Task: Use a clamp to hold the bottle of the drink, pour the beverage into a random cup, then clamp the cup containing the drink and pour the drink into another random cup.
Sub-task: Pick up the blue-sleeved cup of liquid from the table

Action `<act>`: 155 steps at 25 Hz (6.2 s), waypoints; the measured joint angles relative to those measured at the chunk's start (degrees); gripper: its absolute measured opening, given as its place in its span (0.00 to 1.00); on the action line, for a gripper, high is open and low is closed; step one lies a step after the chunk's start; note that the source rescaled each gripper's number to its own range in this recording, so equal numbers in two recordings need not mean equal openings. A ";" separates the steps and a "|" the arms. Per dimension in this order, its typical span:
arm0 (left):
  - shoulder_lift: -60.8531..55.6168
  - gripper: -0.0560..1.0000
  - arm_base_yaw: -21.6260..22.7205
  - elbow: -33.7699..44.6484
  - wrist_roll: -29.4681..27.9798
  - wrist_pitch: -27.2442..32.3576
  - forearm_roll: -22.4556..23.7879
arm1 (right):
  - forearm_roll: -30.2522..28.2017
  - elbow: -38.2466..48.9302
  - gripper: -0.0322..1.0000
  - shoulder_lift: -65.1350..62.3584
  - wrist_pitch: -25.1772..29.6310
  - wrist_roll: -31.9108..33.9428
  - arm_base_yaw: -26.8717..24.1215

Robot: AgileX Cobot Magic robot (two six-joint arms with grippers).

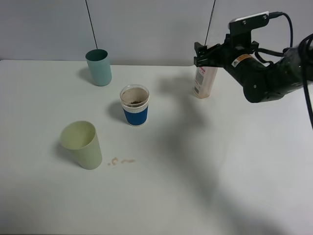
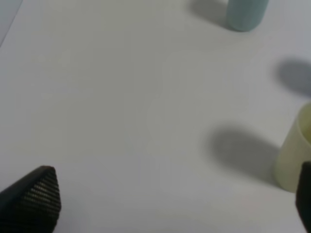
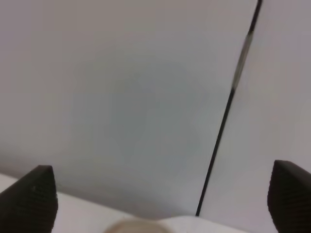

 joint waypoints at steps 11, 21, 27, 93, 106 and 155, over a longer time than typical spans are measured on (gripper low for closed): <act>0.00 0.93 0.00 0.00 0.00 0.00 0.00 | 0.41 0.06 0.76 -13.71 13.74 0.39 0.00; 0.00 0.93 0.00 0.00 0.00 0.00 0.00 | 0.85 0.11 0.88 -29.09 30.71 0.99 0.00; 0.00 0.93 0.00 0.00 0.00 0.00 0.00 | 1.68 0.11 0.99 -38.86 43.43 2.46 0.00; 0.00 0.93 0.00 0.00 0.00 0.00 0.00 | -14.25 20.83 1.00 -112.43 116.41 26.74 0.00; 0.00 0.93 0.00 0.00 0.00 0.00 0.00 | -14.50 20.83 1.00 -112.43 116.41 27.55 -1.66; 0.00 0.93 0.00 0.00 0.03 0.00 0.00 | -14.50 20.83 1.00 -112.43 116.41 27.61 -12.17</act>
